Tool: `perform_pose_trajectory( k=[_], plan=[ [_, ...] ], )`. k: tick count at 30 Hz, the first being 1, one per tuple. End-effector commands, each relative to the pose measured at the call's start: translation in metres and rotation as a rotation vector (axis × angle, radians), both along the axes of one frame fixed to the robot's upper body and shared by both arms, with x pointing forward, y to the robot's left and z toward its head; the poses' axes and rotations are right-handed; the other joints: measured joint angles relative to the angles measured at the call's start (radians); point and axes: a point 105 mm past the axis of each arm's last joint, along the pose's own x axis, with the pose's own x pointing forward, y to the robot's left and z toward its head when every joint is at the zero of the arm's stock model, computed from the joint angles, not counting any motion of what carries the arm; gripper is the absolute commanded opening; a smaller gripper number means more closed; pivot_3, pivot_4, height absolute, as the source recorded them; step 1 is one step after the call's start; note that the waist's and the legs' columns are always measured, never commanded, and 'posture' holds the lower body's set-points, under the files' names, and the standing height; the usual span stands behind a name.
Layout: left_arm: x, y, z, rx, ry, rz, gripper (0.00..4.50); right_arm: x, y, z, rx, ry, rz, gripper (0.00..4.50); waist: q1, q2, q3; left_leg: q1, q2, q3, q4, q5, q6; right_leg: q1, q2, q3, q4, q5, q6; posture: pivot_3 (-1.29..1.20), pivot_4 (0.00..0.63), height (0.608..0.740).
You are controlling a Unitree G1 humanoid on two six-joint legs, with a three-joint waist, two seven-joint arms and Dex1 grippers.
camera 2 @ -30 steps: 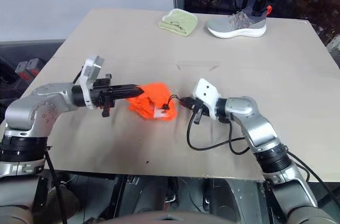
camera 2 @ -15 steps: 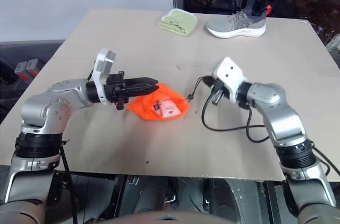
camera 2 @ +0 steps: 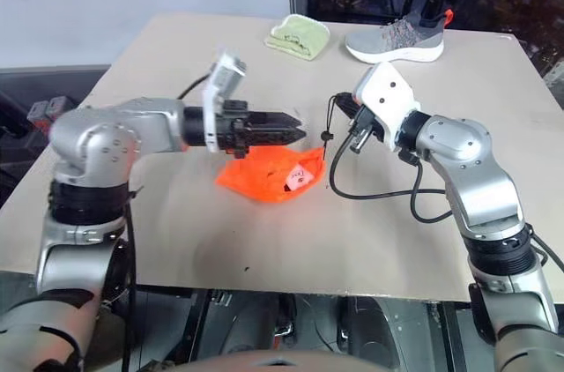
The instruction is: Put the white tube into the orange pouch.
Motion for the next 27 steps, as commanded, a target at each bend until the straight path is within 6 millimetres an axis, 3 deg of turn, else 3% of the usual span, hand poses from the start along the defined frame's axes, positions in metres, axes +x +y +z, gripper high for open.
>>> perform_pose_trajectory(
  k=[1,9,22,26,27],
  plan=[
    [0.012,-0.009,0.004,0.032,-0.079,0.033,1.96,-0.010,0.004,0.024,0.009,-0.091,0.020,0.00,0.001,0.000,0.000,0.000,0.000,0.000,0.000,0.000,0.000,0.000,0.000,0.000,0.000,0.000,0.000,0.00,0.150,0.740],
    [0.023,-0.021,0.007,0.006,-0.126,0.032,1.96,-0.016,0.009,0.028,0.017,-0.093,0.038,0.00,0.002,0.000,0.000,0.000,0.000,0.000,0.000,0.000,0.000,0.000,-0.001,0.000,0.000,0.000,0.000,0.00,0.150,0.740],
    [0.015,-0.031,0.008,-0.005,-0.140,-0.061,1.96,-0.017,0.009,0.026,0.017,-0.077,0.037,0.00,0.002,0.000,0.000,0.000,0.000,0.000,0.000,0.000,0.000,0.000,-0.002,0.000,0.000,0.000,0.000,0.00,0.150,0.740],
    [0.015,-0.032,0.007,0.000,-0.143,-0.065,0.38,-0.017,0.008,0.026,0.021,-0.077,0.032,0.00,0.002,0.000,0.000,0.000,0.000,0.000,0.000,0.000,0.000,0.000,-0.002,0.000,0.000,0.000,0.000,0.00,0.150,0.740],
    [0.015,-0.032,0.006,0.001,-0.142,-0.067,0.23,-0.017,0.008,0.026,0.024,-0.076,0.030,0.00,0.002,0.000,0.000,0.000,0.000,0.000,0.000,0.000,0.000,0.000,-0.002,0.000,0.000,0.000,0.000,0.00,0.150,0.740]
  ],
)
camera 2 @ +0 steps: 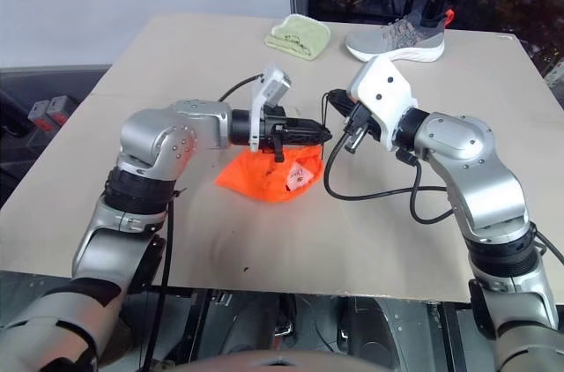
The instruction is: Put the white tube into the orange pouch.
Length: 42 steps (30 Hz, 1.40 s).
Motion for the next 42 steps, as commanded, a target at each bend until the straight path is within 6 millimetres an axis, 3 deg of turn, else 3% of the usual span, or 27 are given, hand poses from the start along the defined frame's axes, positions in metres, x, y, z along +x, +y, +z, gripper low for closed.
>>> perform_pose_trajectory(
  k=[1,4,7,13,16,19,23,26,28,30,32,34,38,40,42],
  plan=[
    [-0.003,-0.004,0.010,-0.012,-0.050,-0.030,0.24,-0.006,-0.001,0.015,0.012,-0.064,-0.001,0.00,0.000,0.000,0.000,0.000,0.000,0.000,0.000,0.000,0.000,0.000,0.000,0.000,0.000,0.000,0.000,0.00,0.150,0.740],
    [-0.006,-0.006,0.010,-0.014,-0.062,-0.044,0.24,0.001,-0.008,0.024,0.088,-0.067,-0.053,0.00,0.000,0.000,0.000,0.000,0.000,0.000,0.000,0.000,0.000,0.000,0.000,0.000,0.000,0.000,0.000,0.00,0.150,0.740],
    [-0.007,-0.005,0.018,-0.043,-0.077,-0.044,0.24,0.012,-0.016,0.047,0.253,-0.082,-0.114,0.00,0.000,0.000,0.000,0.000,0.000,0.000,0.000,0.000,0.000,0.000,0.000,0.000,0.000,0.000,0.000,0.00,0.150,0.740],
    [-0.002,-0.002,0.064,-0.166,-0.121,-0.024,0.24,0.022,-0.024,0.102,0.474,-0.145,-0.129,0.00,0.001,0.001,0.001,-0.001,0.000,0.000,0.000,0.000,0.000,-0.001,0.001,-0.001,0.000,0.001,0.000,0.00,0.150,0.740],
    [-0.002,-0.001,0.073,-0.168,-0.137,-0.018,0.24,0.028,-0.026,0.123,0.537,-0.177,-0.136,0.00,-0.001,0.001,0.001,-0.001,-0.001,0.001,0.000,0.000,0.000,0.000,0.001,-0.001,0.001,0.001,0.000,0.00,0.150,0.740],
    [-0.004,0.000,0.057,-0.103,-0.111,-0.016,0.24,0.034,-0.033,0.145,0.610,-0.214,-0.163,0.00,-0.003,0.001,0.001,0.000,-0.001,0.001,0.000,0.000,0.000,0.000,0.001,-0.002,0.001,0.002,-0.002,0.00,0.150,0.740],
    [-0.009,0.009,0.005,0.040,-0.020,0.009,0.24,0.040,-0.053,0.169,0.698,-0.270,-0.233,0.00,-0.004,0.002,0.001,0.000,-0.001,0.002,-0.001,0.000,0.000,-0.001,0.001,-0.002,0.001,0.002,-0.003,0.00,0.150,0.740],
    [0.004,0.021,-0.028,0.139,-0.005,0.101,0.24,0.044,-0.070,0.180,0.732,-0.301,-0.281,0.00,-0.003,0.002,0.001,0.000,-0.001,0.001,-0.001,0.000,0.000,-0.001,0.001,-0.002,0.001,0.003,-0.003,0.00,0.150,0.740],
    [0.031,0.028,-0.028,0.144,-0.055,0.227,0.24,0.048,-0.074,0.181,0.681,-0.329,-0.305,0.00,0.002,0.002,0.001,0.000,-0.001,0.002,-0.001,0.000,0.000,-0.001,0.000,-0.002,0.001,0.003,-0.003,0.00,0.150,0.740],
    [0.057,0.032,-0.011,0.089,-0.096,0.337,0.24,0.051,-0.075,0.183,0.669,-0.337,-0.310,0.00,0.004,0.003,0.001,0.000,-0.002,0.001,0.000,0.000,0.000,0.001,0.000,-0.004,0.001,0.002,-0.002,0.00,0.150,0.740],
    [0.096,0.046,0.032,0.045,-0.226,0.482,0.24,0.058,-0.082,0.196,0.652,-0.380,-0.327,0.00,0.005,0.003,0.001,0.001,-0.002,0.001,0.001,0.000,0.000,0.001,-0.001,-0.003,0.001,0.001,0.000,0.00,0.150,0.740],
    [0.117,0.061,0.061,0.061,-0.348,0.571,0.24,0.059,-0.090,0.212,0.645,-0.437,-0.344,0.00,-0.002,0.002,0.002,0.000,-0.002,0.001,0.002,0.000,0.000,0.001,0.000,-0.004,0.001,0.000,0.001,0.00,0.150,0.740],
    [0.131,0.070,0.093,0.116,-0.535,0.614,0.24,0.052,-0.099,0.225,0.653,-0.498,-0.350,0.00,-0.006,0.002,0.002,0.000,-0.005,0.004,-0.004,0.000,0.002,-0.003,-0.001,0.000,0.001,0.001,0.000,0.00,0.150,0.740],
    [0.130,0.061,0.095,0.112,-0.558,0.569,0.24,0.047,-0.103,0.215,0.661,-0.491,-0.357,0.00,-0.005,0.002,0.002,-0.002,-0.006,0.010,-0.009,0.000,0.001,-0.009,-0.001,0.005,0.001,0.000,0.001,0.00,0.150,0.740],
    [0.125,0.046,0.083,0.114,-0.535,0.492,0.24,0.044,-0.105,0.194,0.647,-0.458,-0.372,0.00,-0.002,0.003,0.002,-0.004,-0.007,0.011,-0.009,0.000,0.001,-0.011,0.000,0.005,0.002,0.000,0.001,0.00,0.150,0.740]
  ],
)
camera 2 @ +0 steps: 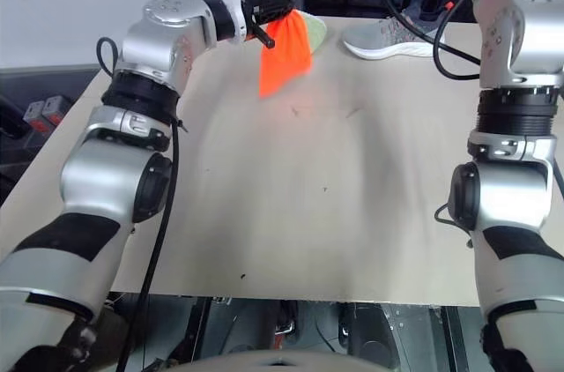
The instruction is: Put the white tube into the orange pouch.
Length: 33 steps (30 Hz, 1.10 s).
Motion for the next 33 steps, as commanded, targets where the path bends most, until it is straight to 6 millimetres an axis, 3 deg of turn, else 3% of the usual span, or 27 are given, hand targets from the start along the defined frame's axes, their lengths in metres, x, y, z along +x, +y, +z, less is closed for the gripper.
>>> perform_pose_trajectory(
  k=[1,9,13,18,19,20,22,25,28,33],
  plan=[
    [-0.001,-0.003,-0.038,0.064,0.081,-0.050,0.24,-0.039,-0.028,0.004,0.056,-0.111,-0.065,0.00,0.003,0.000,0.000,-0.002,0.000,0.000,0.000,0.000,0.000,-0.001,0.000,-0.001,0.000,0.000,0.000,0.00,0.150,0.740],
    [-0.046,-0.050,-0.166,0.165,0.282,-0.184,0.24,-0.060,-0.042,-0.133,0.022,0.237,-0.181,0.00,0.004,0.001,0.000,-0.007,-0.005,-0.002,0.003,-0.001,0.002,-0.003,-0.006,-0.002,0.002,-0.005,0.007,0.00,0.150,0.740],
    [-0.065,-0.064,-0.183,0.135,0.313,-0.216,0.24,-0.071,-0.052,-0.166,-0.048,0.330,-0.243,0.00,0.003,0.001,0.000,-0.007,-0.004,-0.005,0.011,-0.002,0.003,-0.001,-0.006,-0.003,0.007,-0.006,0.010,0.00,0.150,0.740],
    [-0.071,-0.064,-0.175,0.086,0.282,-0.237,0.24,-0.081,-0.061,-0.190,-0.105,0.408,-0.251,0.00,0.002,0.001,0.000,0.007,-0.003,-0.011,0.013,-0.008,0.003,0.013,-0.012,-0.004,0.008,-0.009,0.007,0.00,0.150,0.740],
    [-0.076,-0.058,-0.167,0.036,0.289,-0.271,0.24,-0.085,-0.058,-0.201,-0.157,0.443,-0.216,0.00,0.001,0.001,0.000,0.007,-0.003,-0.012,0.013,-0.008,0.004,0.014,-0.013,-0.004,0.008,-0.009,0.006,0.00,0.150,0.740],
    [-0.080,-0.054,-0.160,0.000,0.292,-0.299,1.28,-0.089,-0.055,-0.209,-0.196,0.469,-0.188,0.61,0.002,0.001,0.000,0.006,-0.004,-0.012,0.013,-0.008,0.004,0.014,-0.014,-0.004,0.008,-0.009,0.006,0.00,0.150,0.740],
    [-0.089,-0.040,-0.148,-0.079,0.281,-0.319,2.15,-0.098,-0.053,-0.225,-0.259,0.518,-0.142,1.38,0.002,0.001,0.000,0.005,-0.004,-0.013,0.012,-0.007,0.005,0.013,-0.014,-0.004,0.007,-0.007,0.009,0.00,0.150,0.740],
    [-0.094,-0.007,-0.143,-0.116,0.217,-0.243,3.70,-0.112,-0.061,-0.240,-0.320,0.572,-0.106,2.97,0.002,0.001,0.000,0.005,-0.004,-0.012,0.012,-0.004,0.006,0.013,-0.012,-0.003,0.007,-0.006,0.006,0.00,0.150,0.740],
    [-0.109,0.036,-0.147,-0.137,0.180,-0.200,3.73,-0.133,-0.069,-0.252,-0.353,0.634,-0.054,4.44,0.004,0.001,0.000,0.005,-0.005,-0.012,0.011,-0.004,0.006,0.013,-0.009,-0.003,0.007,-0.007,0.007,0.00,0.150,0.740],
    [-0.140,0.100,-0.148,-0.171,0.208,-0.123,3.73,-0.168,-0.084,-0.260,-0.379,0.706,0.024,4.44,0.008,0.001,0.000,0.005,-0.004,-0.015,0.012,-0.009,0.006,0.015,-0.013,-0.006,0.002,-0.009,0.009,0.00,0.150,0.740]
  ],
)
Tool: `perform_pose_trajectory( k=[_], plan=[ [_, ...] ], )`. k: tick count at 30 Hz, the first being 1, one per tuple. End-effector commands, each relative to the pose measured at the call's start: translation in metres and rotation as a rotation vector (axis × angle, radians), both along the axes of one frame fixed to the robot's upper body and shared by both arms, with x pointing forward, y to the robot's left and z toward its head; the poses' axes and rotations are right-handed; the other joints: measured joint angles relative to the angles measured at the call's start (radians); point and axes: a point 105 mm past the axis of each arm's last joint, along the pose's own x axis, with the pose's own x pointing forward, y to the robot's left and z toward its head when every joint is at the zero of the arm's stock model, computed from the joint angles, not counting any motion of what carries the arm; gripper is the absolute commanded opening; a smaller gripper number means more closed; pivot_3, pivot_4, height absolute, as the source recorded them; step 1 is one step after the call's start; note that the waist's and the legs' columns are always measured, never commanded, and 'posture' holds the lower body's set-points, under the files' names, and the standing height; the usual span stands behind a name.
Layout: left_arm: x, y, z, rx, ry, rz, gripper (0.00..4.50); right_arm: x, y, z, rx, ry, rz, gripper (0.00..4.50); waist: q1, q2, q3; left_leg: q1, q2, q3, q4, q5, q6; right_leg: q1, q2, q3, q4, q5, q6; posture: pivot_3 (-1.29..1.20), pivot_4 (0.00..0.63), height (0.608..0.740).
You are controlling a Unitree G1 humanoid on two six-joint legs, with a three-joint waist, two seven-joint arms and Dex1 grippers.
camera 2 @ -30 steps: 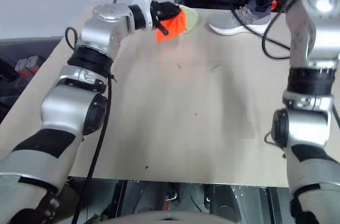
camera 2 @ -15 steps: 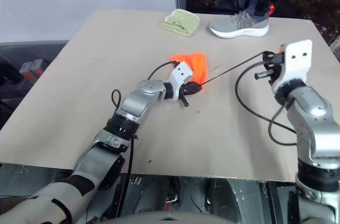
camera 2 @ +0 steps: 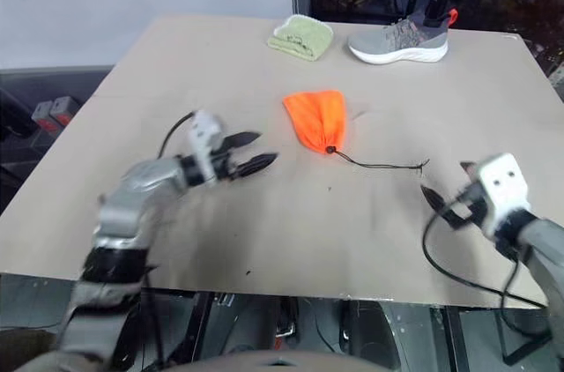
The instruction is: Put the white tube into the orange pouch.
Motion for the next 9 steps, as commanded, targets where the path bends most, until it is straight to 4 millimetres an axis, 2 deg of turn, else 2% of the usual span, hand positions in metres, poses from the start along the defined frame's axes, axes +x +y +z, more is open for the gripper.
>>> perform_pose_trajectory(
  k=[1,5,9],
  plan=[
    [-0.021,0.028,0.033,-0.054,-0.095,0.019,3.73,-0.024,-0.001,0.020,-0.015,-0.033,0.094,4.44,0.007,0.000,0.000,0.000,0.000,-0.001,0.001,0.000,0.000,0.001,-0.002,-0.002,0.000,-0.002,-0.003,0.00,0.150,0.740],
    [-0.036,0.054,0.033,-0.033,-0.072,0.082,3.73,-0.044,-0.009,0.010,-0.046,0.046,0.122,4.44,0.012,0.001,-0.001,0.001,-0.002,-0.008,0.001,-0.001,0.000,0.006,-0.005,-0.006,-0.004,-0.002,-0.004,0.00,0.150,0.740],
    [-0.044,0.061,0.033,-0.034,-0.056,0.111,3.73,-0.045,-0.012,0.009,-0.046,0.044,0.114,4.44,0.014,0.001,-0.001,0.001,-0.003,-0.009,0.000,-0.001,0.000,0.006,-0.007,-0.006,-0.006,-0.002,-0.004,0.00,0.150,0.740]
  ],
)
